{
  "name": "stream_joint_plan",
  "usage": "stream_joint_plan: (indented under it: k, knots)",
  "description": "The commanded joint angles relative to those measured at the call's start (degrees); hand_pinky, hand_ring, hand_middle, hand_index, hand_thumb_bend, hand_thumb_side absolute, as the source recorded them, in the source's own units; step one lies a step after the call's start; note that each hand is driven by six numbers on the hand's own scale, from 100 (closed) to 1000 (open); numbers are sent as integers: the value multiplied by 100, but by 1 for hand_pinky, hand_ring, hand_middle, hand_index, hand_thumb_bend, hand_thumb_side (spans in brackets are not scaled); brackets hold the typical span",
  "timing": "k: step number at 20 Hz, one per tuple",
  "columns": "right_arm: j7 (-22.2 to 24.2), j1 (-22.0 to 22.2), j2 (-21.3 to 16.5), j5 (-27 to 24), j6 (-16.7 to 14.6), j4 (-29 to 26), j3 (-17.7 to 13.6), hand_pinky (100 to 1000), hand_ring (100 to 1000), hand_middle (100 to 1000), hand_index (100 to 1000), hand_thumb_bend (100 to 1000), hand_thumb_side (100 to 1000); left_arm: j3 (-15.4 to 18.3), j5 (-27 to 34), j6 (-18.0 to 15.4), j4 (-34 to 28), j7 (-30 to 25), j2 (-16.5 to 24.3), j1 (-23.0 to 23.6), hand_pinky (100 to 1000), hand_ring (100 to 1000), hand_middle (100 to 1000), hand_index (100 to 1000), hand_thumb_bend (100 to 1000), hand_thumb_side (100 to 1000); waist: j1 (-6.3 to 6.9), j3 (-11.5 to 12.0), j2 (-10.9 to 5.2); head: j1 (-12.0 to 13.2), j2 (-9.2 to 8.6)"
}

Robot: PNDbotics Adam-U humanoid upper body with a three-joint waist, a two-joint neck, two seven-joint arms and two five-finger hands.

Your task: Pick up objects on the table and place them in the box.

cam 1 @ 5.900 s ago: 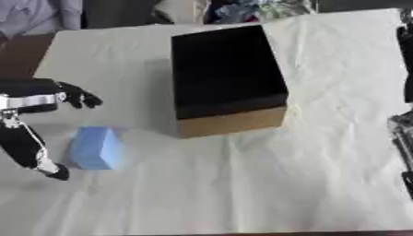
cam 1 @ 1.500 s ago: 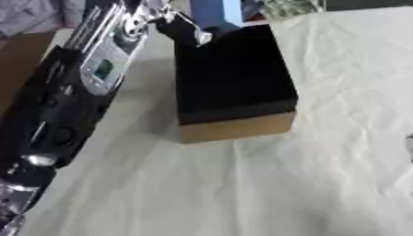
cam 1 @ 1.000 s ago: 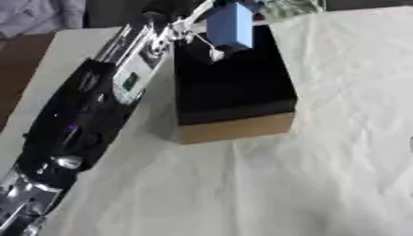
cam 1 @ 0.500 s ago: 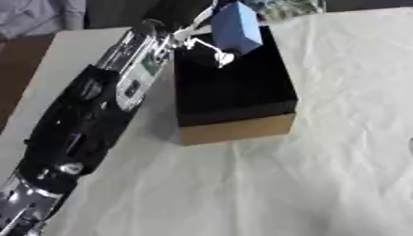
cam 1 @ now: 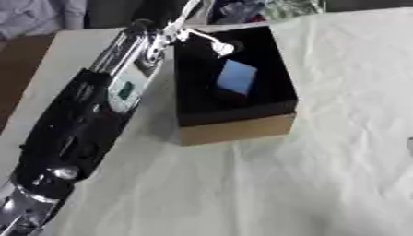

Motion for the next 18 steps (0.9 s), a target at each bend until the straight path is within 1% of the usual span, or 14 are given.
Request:
stream_joint_plan:
  k: [1, 2, 3, 4, 5, 6, 7, 9, 12, 18]
  knots:
    - [-35, -37, -70, 13, -2, -87, -66, 854, 813, 590, 784, 100, 469, 237, 549, 202, -534, 379, 279, 45, 925, 788, 789, 957, 514, 379, -47, 48, -177, -69, 52]
    - [-41, -25, -77, 21, -2, -87, -76, 854, 813, 590, 784, 100, 468, 281, 735, 285, -695, 431, 358, 118, 925, 780, 782, 943, 441, 390, -49, 72, -190, -93, 69]
    - [-51, -12, -85, 30, -3, -87, -89, 854, 813, 591, 784, 100, 468, 339, 923, 368, -867, 483, 444, 206, 925, 774, 778, 937, 384, 399, -52, 105, -207, -127, 92]
    - [-60, 0, -92, 40, -4, -87, -102, 854, 813, 591, 784, 100, 467, 402, 1136, 452, -1058, 536, 542, 307, 926, 770, 775, 934, 346, 407, -56, 137, -222, -159, 114]
    - [-68, 9, -96, 49, -7, -87, -112, 854, 812, 591, 784, 100, 466, 469, 1342, 538, -1245, 588, 651, 409, 927, 763, 770, 931, 280, 413, -61, 170, -238, -193, 139]
    - [-75, 17, -100, 59, -9, -87, -123, 854, 812, 591, 784, 100, 466, 535, 1533, 622, -1438, 636, 770, 513, 927, 761, 769, 930, 265, 413, -67, 195, -250, -223, 157]
    - [-83, 26, -106, 70, -10, -87, -136, 853, 812, 591, 784, 100, 465, 602, 1712, 706, -1622, 662, 885, 625, 932, 754, 764, 927, 212, 430, -74, 224, -265, -257, 175]
    - [-101, 40, -107, 90, -15, -87, -161, 853, 811, 592, 784, 100, 464, 743, 2072, 858, -2009, 664, 1095, 858, 940, 751, 763, 926, 177, 442, -89, 275, -290, -297, 204]
    - [-116, 50, -94, 108, -17, -87, -179, 853, 811, 592, 784, 100, 463, 930, 2564, 1010, -2538, 696, 1311, 1178, 943, 745, 760, 922, 148, 450, -121, 332, -312, -344, 206]
    - [-134, 44, -76, 129, -19, -87, -210, 852, 811, 593, 783, 100, 462, 1273, 3534, 1231, -3386, 949, 1511, 1799, 949, 720, 743, 910, 104, 493, -176, 391, -331, -412, 177]
